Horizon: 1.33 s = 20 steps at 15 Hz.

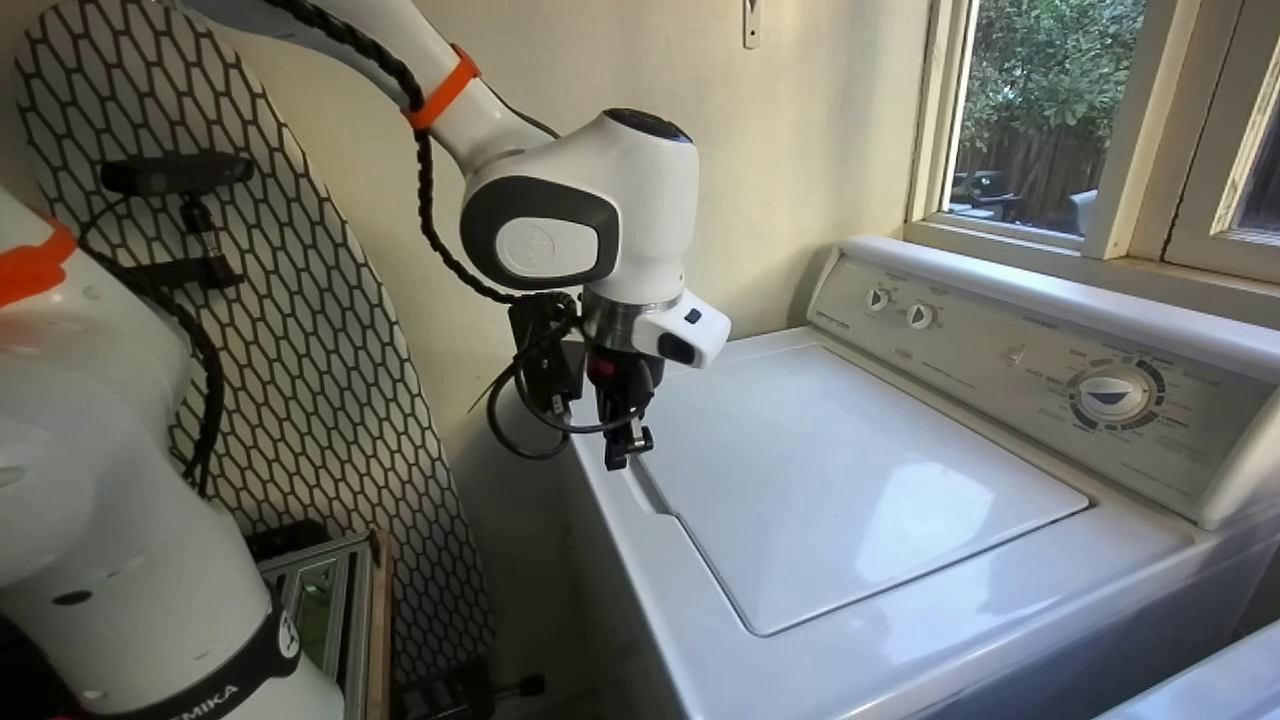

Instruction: Open the washing machine

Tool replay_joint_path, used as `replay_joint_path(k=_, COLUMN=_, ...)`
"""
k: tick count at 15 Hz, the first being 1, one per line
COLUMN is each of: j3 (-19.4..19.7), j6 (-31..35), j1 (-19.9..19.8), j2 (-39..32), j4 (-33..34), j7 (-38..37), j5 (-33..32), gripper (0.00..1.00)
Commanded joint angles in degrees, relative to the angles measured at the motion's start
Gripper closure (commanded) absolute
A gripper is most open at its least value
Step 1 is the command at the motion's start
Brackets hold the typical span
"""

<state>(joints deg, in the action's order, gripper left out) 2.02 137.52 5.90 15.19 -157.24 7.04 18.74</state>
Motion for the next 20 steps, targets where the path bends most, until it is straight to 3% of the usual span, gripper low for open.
replay_joint_path(k=1, j3=-0.34, j6=0.83, j1=-0.45, j2=-1.15, j4=0.69, j7=0.0, j5=0.12, gripper=1.0)
replay_joint_path(k=10, j3=-0.32, j6=-0.22, j1=-1.3, j2=-13.15, j4=10.0, j7=1.37, j5=2.58, gripper=1.0)
replay_joint_path(k=14, j3=-1.84, j6=-3.05, j1=-1.32, j2=-18.01, j4=14.32, j7=7.36, j5=7.9, gripper=1.0)
replay_joint_path(k=16, j3=-2.48, j6=-1.17, j1=-2.03, j2=-15.98, j4=12.44, j7=5.44, j5=5.89, gripper=0.99)
replay_joint_path(k=20, j3=-3.22, j6=-1.16, j1=-2.17, j2=-18.4, j4=14.41, j7=5.73, j5=6.43, gripper=0.99)
